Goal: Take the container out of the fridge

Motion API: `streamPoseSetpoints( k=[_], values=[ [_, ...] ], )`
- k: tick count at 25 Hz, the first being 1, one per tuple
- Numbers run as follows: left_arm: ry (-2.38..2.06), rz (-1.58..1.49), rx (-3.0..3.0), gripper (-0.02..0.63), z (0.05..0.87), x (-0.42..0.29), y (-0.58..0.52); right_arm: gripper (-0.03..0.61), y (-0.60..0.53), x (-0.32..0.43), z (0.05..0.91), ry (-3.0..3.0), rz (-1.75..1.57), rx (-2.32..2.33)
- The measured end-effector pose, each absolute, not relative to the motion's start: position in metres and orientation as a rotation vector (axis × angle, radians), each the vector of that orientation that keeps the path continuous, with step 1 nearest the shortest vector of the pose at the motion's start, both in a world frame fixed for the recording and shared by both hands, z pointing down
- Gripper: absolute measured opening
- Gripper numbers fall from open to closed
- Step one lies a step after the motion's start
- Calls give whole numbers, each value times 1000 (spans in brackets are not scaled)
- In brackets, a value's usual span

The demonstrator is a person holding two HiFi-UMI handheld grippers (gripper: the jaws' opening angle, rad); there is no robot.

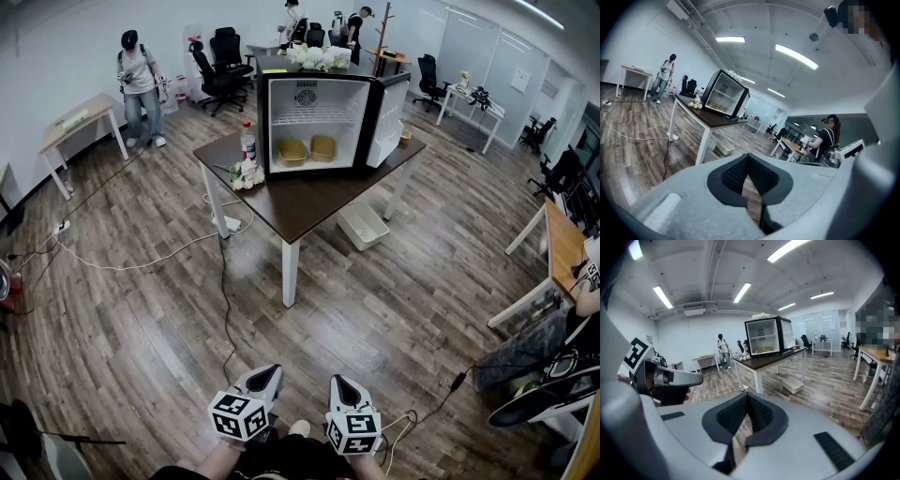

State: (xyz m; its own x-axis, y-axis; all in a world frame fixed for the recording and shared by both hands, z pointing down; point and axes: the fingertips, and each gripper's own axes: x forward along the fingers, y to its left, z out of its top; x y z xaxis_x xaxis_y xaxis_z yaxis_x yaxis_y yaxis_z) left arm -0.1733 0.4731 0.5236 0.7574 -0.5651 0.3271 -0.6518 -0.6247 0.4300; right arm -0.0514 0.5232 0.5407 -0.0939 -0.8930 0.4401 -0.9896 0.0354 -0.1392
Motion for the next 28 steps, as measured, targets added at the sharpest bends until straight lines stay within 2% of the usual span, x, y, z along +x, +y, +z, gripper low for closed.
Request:
streamPoseSetpoints(
  k=[23,28],
  values=[
    [-738,223,2555,8,520,-234,432,8,491,-113,524,-1999,603,2154],
    [-696,160,2479,8,528,-246,422,9,487,-125,542,-1940,630,2130]
  ],
)
